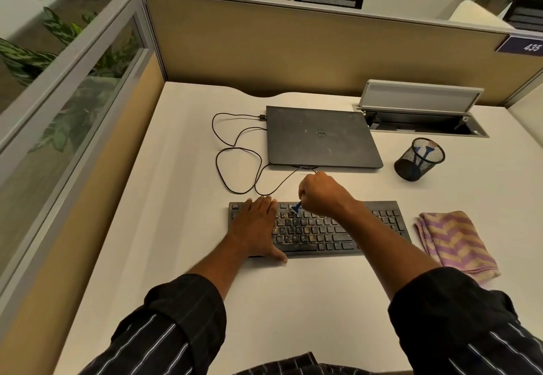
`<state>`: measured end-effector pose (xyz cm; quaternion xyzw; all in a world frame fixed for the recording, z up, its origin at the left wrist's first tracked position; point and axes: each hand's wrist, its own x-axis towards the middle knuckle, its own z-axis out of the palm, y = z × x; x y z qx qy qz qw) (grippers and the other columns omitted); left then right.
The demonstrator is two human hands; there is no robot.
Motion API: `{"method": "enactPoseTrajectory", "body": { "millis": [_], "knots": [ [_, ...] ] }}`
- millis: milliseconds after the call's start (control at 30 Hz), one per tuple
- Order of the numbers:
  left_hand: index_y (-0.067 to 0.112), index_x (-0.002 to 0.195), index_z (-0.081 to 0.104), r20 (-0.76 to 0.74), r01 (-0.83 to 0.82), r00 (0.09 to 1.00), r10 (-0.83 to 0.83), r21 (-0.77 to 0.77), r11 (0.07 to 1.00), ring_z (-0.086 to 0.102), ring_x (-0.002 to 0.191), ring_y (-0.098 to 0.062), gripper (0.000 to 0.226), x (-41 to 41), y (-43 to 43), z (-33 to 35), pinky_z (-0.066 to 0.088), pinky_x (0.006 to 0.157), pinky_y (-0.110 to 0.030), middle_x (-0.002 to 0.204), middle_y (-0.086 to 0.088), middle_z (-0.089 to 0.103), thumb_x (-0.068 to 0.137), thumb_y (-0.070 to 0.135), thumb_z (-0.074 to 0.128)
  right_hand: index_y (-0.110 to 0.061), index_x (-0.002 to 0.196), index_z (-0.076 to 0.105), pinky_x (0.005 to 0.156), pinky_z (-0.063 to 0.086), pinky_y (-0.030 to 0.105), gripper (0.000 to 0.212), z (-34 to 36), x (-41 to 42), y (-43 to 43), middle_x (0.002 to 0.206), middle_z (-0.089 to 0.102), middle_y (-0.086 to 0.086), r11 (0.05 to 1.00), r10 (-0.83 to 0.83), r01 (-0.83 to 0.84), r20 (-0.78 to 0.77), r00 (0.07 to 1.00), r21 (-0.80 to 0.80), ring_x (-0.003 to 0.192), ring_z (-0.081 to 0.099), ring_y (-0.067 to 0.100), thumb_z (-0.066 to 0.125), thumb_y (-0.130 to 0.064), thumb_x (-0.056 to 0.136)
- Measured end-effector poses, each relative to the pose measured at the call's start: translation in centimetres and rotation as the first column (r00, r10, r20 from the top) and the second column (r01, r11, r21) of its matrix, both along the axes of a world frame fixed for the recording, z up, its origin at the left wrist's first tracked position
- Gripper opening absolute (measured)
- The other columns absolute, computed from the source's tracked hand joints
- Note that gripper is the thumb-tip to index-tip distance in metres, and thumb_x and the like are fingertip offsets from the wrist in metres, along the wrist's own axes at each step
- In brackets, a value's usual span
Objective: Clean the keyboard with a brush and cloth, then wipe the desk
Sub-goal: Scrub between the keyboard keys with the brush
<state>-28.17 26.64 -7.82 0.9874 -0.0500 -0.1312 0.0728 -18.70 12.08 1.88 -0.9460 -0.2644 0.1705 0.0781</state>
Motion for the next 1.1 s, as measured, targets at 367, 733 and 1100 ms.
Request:
{"method": "enactPoseTrajectory", "body": {
  "millis": [367, 733, 1100],
  "knots": [
    [0.01, 0.159, 0.003, -0.034, -0.039, 0.999, 0.04, 0.026, 0.999, 0.008, 0.154, -0.026, 0.142, -0.6, 0.7, 0.5, 0.005, 0.125, -0.05, 0.167, -0.009, 0.009, 0.059, 0.091, 0.064, -0.003, 0.093, 0.072, 0.075, 0.059, 0.036, 0.016, -0.3, -0.4, 0.7, 0.088, 0.071, 0.012, 1.0, 0.004, -0.004, 0.005, 1.0, 0.015, 0.077, 0.066, 0.021, 0.059, -0.008, 0.086],
    [0.009, 0.157, 0.012, 0.014, -0.053, 0.999, 0.052, 0.071, 0.996, 0.016, 0.151, -0.026, 0.139, -1.1, 1.6, 0.3, 0.011, 0.124, -0.049, 0.164, -0.009, 0.019, 0.057, 0.093, 0.062, -0.004, 0.094, 0.073, 0.072, 0.058, 0.033, 0.015, -0.6, -1.0, 1.6, 0.087, 0.07, 0.011, 0.999, -0.02, 0.02, 0.013, 1.0, 0.035, 0.075, 0.064, 0.02, 0.06, -0.011, 0.087],
    [0.009, 0.157, 0.011, 0.035, -0.062, 0.998, 0.06, 0.077, 0.995, 0.016, 0.151, -0.026, 0.141, -1.4, 1.7, 0.1, 0.011, 0.124, -0.049, 0.164, -0.009, 0.019, 0.057, 0.094, 0.061, -0.007, 0.107, 0.072, 0.078, 0.056, 0.03, 0.021, -0.7, -1.3, 2.2, 0.101, 0.071, 0.01, 0.996, 0.093, -0.093, 0.021, 0.995, 0.003, 0.086, 0.065, 0.019, 0.064, -0.013, 0.089]
  ]
}}
